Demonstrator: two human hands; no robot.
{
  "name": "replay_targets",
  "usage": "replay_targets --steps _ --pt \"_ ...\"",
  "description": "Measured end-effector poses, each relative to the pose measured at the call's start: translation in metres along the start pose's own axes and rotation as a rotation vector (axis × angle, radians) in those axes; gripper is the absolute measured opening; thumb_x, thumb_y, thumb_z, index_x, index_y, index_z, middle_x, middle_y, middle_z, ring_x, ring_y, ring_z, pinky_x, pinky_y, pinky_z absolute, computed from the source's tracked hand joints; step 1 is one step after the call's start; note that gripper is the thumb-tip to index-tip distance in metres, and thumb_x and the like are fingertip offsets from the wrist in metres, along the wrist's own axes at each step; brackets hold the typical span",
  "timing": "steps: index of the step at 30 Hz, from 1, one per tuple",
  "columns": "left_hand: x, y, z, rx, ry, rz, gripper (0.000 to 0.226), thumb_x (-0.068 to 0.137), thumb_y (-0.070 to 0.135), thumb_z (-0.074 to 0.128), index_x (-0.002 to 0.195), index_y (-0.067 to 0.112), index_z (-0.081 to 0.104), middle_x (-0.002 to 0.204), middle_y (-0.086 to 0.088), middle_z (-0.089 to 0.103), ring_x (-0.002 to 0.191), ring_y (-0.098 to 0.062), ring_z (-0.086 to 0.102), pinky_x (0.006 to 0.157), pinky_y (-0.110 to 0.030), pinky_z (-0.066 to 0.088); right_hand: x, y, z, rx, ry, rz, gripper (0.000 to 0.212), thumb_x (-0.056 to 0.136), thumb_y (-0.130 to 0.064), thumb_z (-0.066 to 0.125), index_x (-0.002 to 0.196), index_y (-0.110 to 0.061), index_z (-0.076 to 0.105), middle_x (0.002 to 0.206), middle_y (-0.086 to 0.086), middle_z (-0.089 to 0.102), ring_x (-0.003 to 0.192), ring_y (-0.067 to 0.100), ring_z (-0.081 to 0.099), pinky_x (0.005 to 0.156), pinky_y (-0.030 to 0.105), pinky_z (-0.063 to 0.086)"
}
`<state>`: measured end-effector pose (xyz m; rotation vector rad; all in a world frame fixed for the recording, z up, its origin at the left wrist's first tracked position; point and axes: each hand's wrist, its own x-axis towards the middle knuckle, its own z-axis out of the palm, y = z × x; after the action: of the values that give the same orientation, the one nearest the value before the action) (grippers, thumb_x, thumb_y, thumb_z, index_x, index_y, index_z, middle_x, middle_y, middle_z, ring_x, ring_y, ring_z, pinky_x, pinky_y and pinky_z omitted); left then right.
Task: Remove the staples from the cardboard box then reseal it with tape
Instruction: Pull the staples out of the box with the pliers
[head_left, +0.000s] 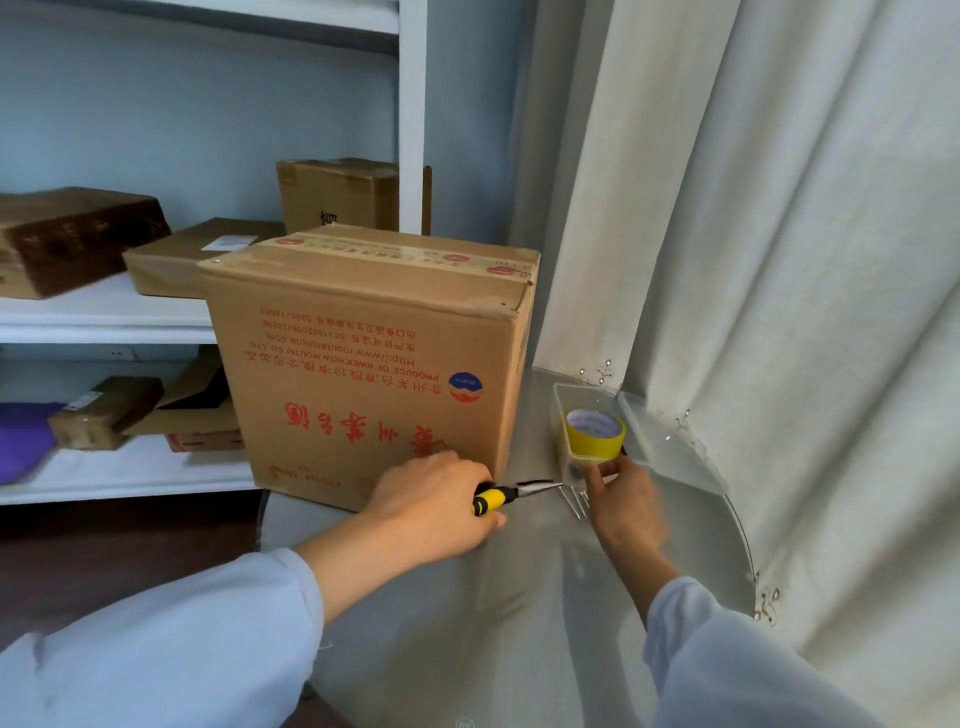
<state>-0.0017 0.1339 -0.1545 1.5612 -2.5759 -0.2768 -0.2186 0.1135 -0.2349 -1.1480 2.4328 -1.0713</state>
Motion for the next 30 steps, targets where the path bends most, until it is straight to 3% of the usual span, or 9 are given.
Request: replay_targets --steps 5,9,13,16,19,21,25,28,30 --pt "-0.022 -0.01 -0.035 0.233 0.368 0.214 0.043 0.087 0.057 0.049 0.125 0.036 0.049 0.108 0.007 0.05 0.101 -0.016 0.052 0.077 -0.03 0.044 -0.006 -0.009 -0.019 -0.012 0.036 -0.113 0.035 0.096 -0.044 0.04 0.097 -0.019 0.064 0.097 0.009 0.068 0.093 0.032 0.06 0.073 0.035 0.044" --pt "-0.028 -0.03 -0.069 0.35 0.603 0.394 0.045 0.08 0.053 0.061 0.116 0.026 0.056 0.111 -0.002 0.053 0.088 -0.02 0.06 0.069 -0.035 0.051 -0.026 -0.049 -0.036 0.155 0.16 -0.281 0.037 0.097 -0.046 0.036 0.091 -0.023 0.064 0.086 0.003 0.069 0.086 0.028 0.061 0.069 0.034 0.043" --pt "-0.031 -0.047 -0.105 0.43 0.655 0.331 0.049 0.082 0.056 0.055 0.117 0.022 0.055 0.141 -0.015 0.039 0.087 -0.023 0.065 0.07 -0.036 0.055 -0.058 -0.095 -0.049 0.28 0.267 -0.561 0.025 0.099 -0.04 0.04 0.103 -0.025 0.06 0.07 -0.007 0.058 0.071 0.019 0.056 0.063 0.032 0.039" --pt "-0.028 -0.063 -0.123 0.459 0.587 0.215 0.05 0.089 0.059 0.043 0.126 0.026 0.045 0.154 -0.012 0.021 0.096 -0.022 0.063 0.07 -0.03 0.052 -0.083 -0.121 -0.05 0.288 0.335 -0.769 0.021 0.099 -0.035 0.043 0.112 -0.026 0.056 0.088 -0.009 0.058 0.074 0.011 0.055 0.063 0.031 0.046" --pt "-0.028 -0.076 -0.128 0.443 0.534 0.14 0.045 0.092 0.058 0.037 0.124 0.027 0.038 0.126 -0.001 0.055 0.081 -0.015 0.059 0.066 -0.029 0.053 -0.095 -0.133 -0.044 0.182 0.405 -1.0 0.033 0.097 -0.032 0.043 0.125 -0.02 0.054 0.118 -0.004 0.057 0.102 0.012 0.056 0.083 0.027 0.051" --pt "-0.027 -0.081 -0.126 0.381 0.543 0.129 0.041 0.092 0.057 0.037 0.121 0.028 0.037 0.1 0.008 0.059 0.071 -0.012 0.053 0.059 -0.027 0.049 -0.095 -0.136 -0.035 0.059 0.427 -1.072 0.043 0.096 -0.03 0.043 0.135 -0.015 0.051 0.134 0.001 0.054 0.12 0.016 0.051 0.097 0.028 0.044" --pt "-0.021 -0.071 -0.135 0.198 0.485 0.147 0.04 0.092 0.058 0.04 0.12 0.03 0.039 0.084 0.011 0.053 0.069 -0.01 0.054 0.054 -0.023 0.042 -0.093 -0.141 -0.018 -0.161 0.343 -0.939 0.061 0.092 -0.032 0.036 0.148 -0.009 0.032 0.156 0.005 0.027 0.144 0.02 0.025 0.115 0.039 0.029" --pt "-0.015 -0.064 -0.152 0.231 0.474 0.209 0.042 0.09 0.058 0.044 0.123 0.031 0.041 0.102 0.008 0.059 0.087 -0.015 0.057 0.062 -0.028 0.043 -0.085 -0.159 -0.021 -0.244 0.151 -0.712 0.073 0.092 -0.031 0.036 0.153 -0.012 0.0 0.159 0.003 -0.01 0.148 0.02 -0.007 0.121 0.045 0.006" --pt "-0.011 -0.069 -0.167 0.301 0.517 0.173 0.044 0.09 0.057 0.046 0.124 0.03 0.042 0.113 0.006 0.059 0.098 -0.017 0.056 0.067 -0.03 0.044 -0.081 -0.176 -0.03 -0.231 0.059 -0.567 0.076 0.096 -0.032 0.04 0.152 -0.013 -0.008 0.159 0.007 -0.015 0.147 0.022 -0.014 0.12 0.044 -0.003"
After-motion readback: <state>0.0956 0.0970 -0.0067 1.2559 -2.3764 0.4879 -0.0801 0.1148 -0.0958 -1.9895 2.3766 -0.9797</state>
